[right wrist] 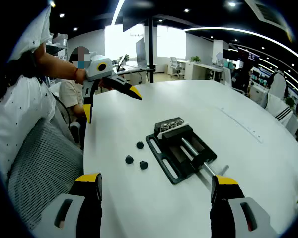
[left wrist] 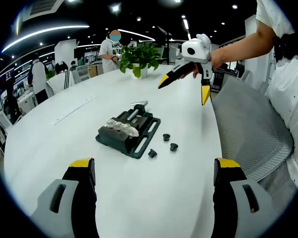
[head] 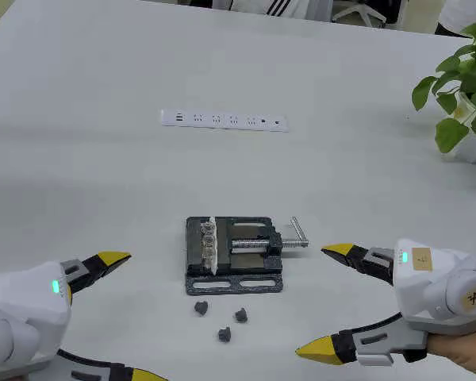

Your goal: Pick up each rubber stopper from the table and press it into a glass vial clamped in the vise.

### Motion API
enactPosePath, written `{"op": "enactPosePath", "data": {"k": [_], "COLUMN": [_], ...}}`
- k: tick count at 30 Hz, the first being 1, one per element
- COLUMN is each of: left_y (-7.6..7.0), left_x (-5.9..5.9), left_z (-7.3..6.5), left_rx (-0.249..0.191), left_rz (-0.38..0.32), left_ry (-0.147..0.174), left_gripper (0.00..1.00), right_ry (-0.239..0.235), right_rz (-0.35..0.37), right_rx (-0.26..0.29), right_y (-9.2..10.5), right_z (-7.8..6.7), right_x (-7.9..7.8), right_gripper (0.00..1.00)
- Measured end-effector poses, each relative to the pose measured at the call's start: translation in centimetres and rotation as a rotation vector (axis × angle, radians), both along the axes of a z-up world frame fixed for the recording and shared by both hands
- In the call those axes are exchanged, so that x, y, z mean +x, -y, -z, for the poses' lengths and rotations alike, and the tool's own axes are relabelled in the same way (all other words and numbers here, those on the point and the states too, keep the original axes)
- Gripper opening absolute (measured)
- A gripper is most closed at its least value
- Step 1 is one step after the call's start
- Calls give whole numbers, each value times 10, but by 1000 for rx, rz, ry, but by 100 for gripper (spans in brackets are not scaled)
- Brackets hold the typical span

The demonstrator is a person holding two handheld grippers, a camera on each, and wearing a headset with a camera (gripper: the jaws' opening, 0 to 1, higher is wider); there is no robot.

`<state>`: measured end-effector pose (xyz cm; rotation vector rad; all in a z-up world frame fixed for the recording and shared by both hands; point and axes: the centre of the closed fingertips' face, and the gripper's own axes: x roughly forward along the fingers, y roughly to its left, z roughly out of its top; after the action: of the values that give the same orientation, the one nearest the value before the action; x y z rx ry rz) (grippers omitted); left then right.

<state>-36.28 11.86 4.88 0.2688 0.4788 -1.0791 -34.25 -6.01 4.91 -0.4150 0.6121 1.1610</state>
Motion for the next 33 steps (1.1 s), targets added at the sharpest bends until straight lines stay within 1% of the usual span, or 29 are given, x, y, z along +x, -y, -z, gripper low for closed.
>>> {"op": "enactPosePath", "data": {"k": [23,33], "left_y": [0,1], "left_x": [0,-2], "left_z": [1,2], "left_rx": [-4,10], "left_rz": [-2,14], "left_ry": [-2,0], "left_gripper": [99,99], "right_ry": [-4,1], "right_rz": [-16,-13], "right_rx": [-6,-3], "right_y": [-1,0], "right_z": [1,-1], "right_x": [1,-1], "right_gripper": [87,86]}}
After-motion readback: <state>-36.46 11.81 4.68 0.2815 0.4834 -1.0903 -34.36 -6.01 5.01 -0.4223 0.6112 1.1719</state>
